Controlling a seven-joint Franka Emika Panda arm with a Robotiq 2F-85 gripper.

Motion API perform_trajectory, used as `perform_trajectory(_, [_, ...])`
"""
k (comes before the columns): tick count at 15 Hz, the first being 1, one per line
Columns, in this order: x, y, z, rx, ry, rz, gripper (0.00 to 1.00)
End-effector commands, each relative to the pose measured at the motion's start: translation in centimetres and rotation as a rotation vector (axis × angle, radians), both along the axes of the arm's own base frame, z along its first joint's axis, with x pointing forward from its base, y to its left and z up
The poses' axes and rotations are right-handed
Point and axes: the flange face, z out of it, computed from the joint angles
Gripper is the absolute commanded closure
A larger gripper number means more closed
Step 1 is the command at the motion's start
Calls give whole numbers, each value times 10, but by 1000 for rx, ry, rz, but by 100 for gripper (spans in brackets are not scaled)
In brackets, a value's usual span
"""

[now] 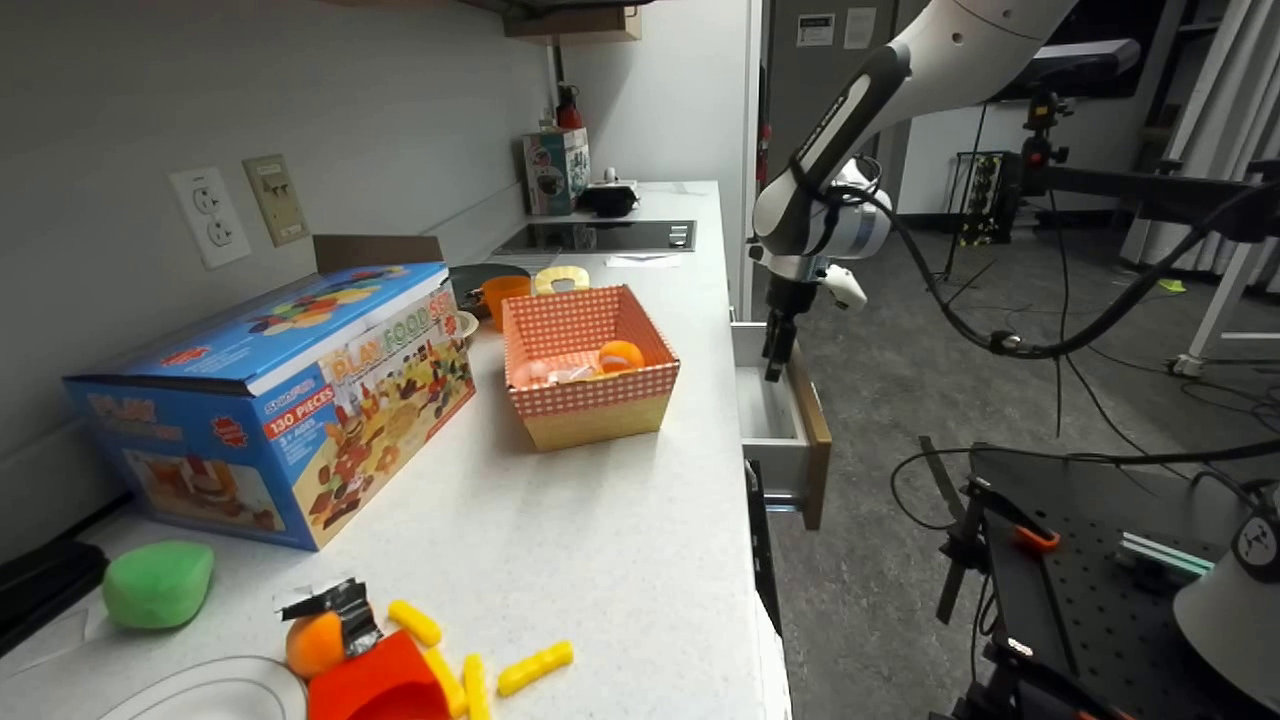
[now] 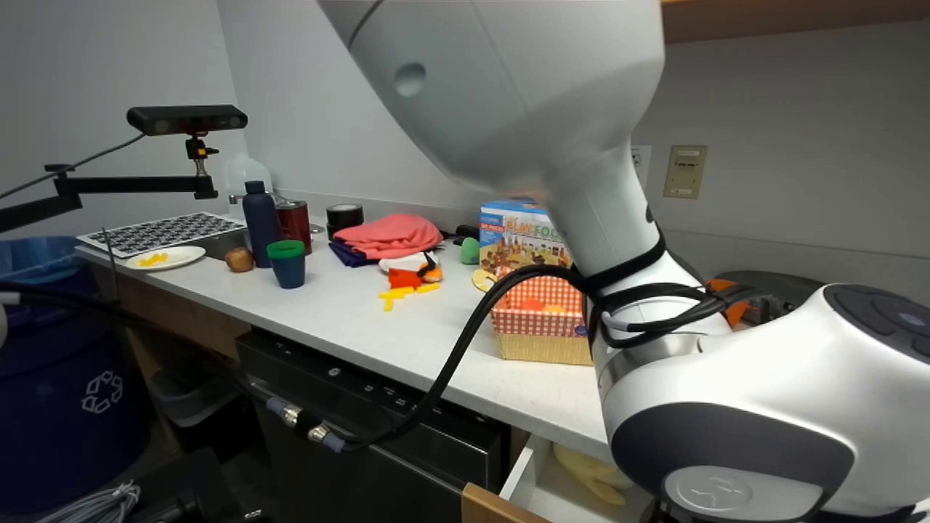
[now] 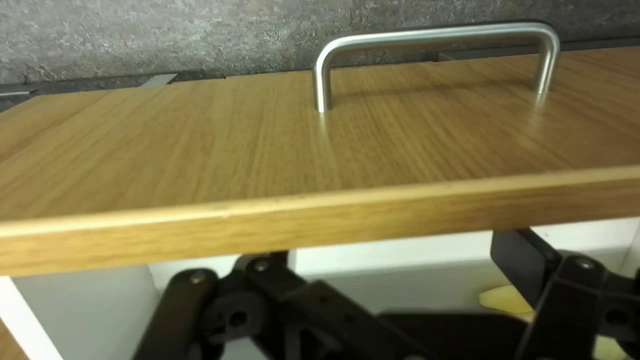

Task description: Open the drawer, then remove the banana plushie out of the drawer, then close the drawer

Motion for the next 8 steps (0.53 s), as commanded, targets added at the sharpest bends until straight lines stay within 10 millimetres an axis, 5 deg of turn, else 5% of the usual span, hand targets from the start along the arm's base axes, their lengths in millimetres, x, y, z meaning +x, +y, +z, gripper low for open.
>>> perform_trajectory(1, [-28, -1, 7, -14, 109, -44, 0])
perform_trajectory(8, [-88, -10, -11, 74, 293, -125, 0])
